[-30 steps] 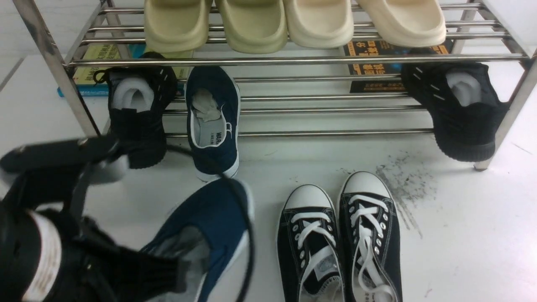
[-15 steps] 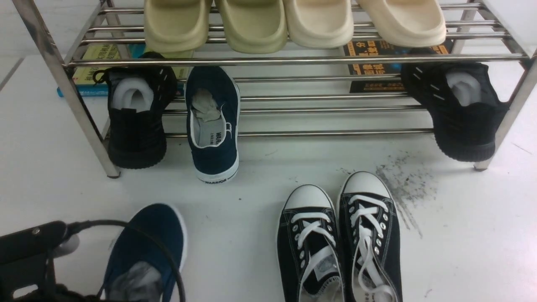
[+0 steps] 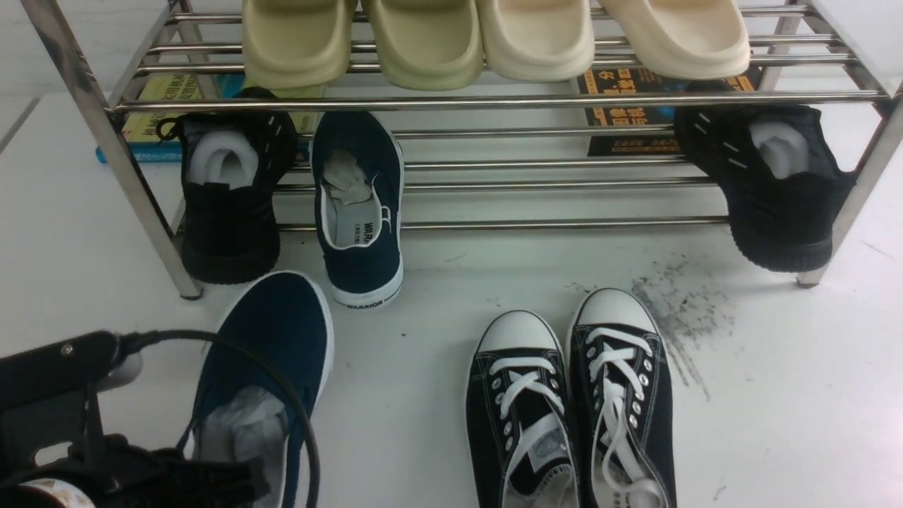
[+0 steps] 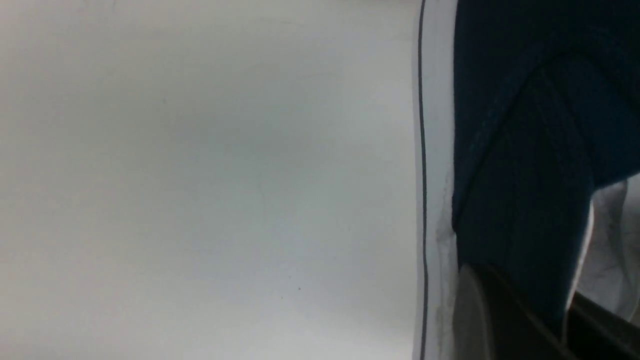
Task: Take the shoes off the shelf with your hand on the white table.
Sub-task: 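Set the held shoe down on the floor in front of the rack with the left gripper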
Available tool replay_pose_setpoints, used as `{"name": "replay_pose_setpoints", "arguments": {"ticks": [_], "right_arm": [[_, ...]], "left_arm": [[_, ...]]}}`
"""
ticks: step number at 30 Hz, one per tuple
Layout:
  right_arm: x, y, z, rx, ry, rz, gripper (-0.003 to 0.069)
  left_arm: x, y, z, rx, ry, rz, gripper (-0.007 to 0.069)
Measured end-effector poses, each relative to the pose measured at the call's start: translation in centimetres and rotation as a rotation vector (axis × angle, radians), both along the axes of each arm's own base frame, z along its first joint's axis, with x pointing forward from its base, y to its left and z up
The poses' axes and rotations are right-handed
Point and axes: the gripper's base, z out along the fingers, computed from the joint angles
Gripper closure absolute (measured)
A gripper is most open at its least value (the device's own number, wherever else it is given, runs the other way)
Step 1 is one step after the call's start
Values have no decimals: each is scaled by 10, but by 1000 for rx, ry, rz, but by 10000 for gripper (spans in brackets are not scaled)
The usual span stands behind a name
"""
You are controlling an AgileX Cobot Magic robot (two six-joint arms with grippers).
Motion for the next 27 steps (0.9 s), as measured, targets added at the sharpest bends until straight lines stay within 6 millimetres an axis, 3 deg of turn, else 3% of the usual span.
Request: {"name": "replay_pose_setpoints", "arguments": {"ticks": [6, 12, 19, 27], "right_arm": [[0, 0, 0, 0, 0, 0, 420], [0, 0, 0, 0, 0, 0, 420], [0, 0, 0, 0, 0, 0, 420], [0, 0, 0, 0, 0, 0, 420]], "left_arm": [[-2, -2, -3, -38, 49, 39, 586], [1, -6, -19, 30, 97, 53, 586], [15, -23, -39, 121, 104, 32, 586], [27, -46, -57, 62, 83, -7, 586]]}}
